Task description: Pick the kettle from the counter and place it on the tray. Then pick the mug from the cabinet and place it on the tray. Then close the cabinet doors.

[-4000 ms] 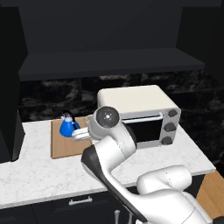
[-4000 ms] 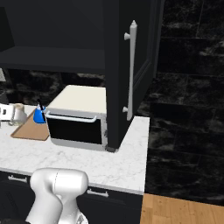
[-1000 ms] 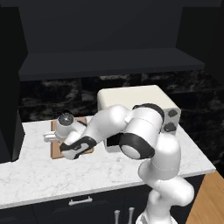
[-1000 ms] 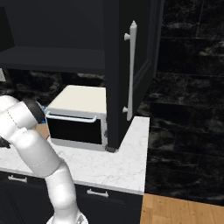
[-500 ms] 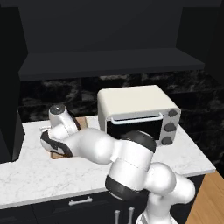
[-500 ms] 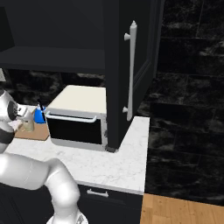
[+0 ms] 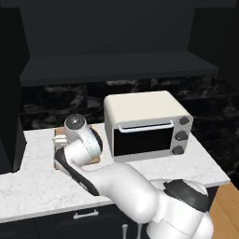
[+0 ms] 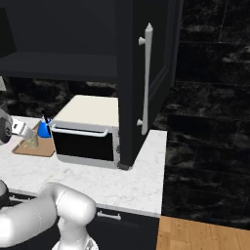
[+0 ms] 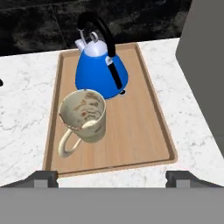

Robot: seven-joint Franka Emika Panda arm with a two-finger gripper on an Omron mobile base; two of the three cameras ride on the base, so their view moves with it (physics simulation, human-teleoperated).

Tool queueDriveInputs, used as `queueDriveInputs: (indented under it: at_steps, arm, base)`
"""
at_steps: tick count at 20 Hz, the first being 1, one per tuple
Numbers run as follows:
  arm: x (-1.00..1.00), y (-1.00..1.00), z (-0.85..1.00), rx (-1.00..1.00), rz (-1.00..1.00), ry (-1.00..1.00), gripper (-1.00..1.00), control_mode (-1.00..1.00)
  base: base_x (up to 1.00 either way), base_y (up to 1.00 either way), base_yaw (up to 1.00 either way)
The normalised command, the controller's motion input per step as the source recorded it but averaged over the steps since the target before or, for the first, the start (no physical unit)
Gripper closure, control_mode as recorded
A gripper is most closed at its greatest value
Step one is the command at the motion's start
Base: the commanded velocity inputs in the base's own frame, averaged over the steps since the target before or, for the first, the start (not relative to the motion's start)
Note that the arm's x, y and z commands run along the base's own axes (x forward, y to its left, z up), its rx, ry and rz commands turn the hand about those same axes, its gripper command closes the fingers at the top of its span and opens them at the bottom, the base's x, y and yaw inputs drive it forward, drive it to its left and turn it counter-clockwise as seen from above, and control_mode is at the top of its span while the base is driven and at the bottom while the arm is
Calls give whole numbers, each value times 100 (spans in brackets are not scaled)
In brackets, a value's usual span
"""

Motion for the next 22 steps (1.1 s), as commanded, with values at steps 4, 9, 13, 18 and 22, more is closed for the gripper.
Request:
queueDriveInputs:
  at_steps: [4, 9, 13, 18, 22]
  arm:
    - [-64, -24, 100, 1, 0, -7, -100, -100]
    - [-78, 12, 43, -7, 11, -7, -100, -100]
    - [-99, 95, 35, -45, 31, -16, -100, -100]
    - [-81, 85, 77, -49, 25, -21, -100, -100]
    - [-39, 91, 99, -50, 9, -13, -100, -100]
  base:
    - [0, 0, 0]
    - [0, 0, 0]
    - [0, 0, 0]
    - [0, 0, 0]
    - [0, 0, 0]
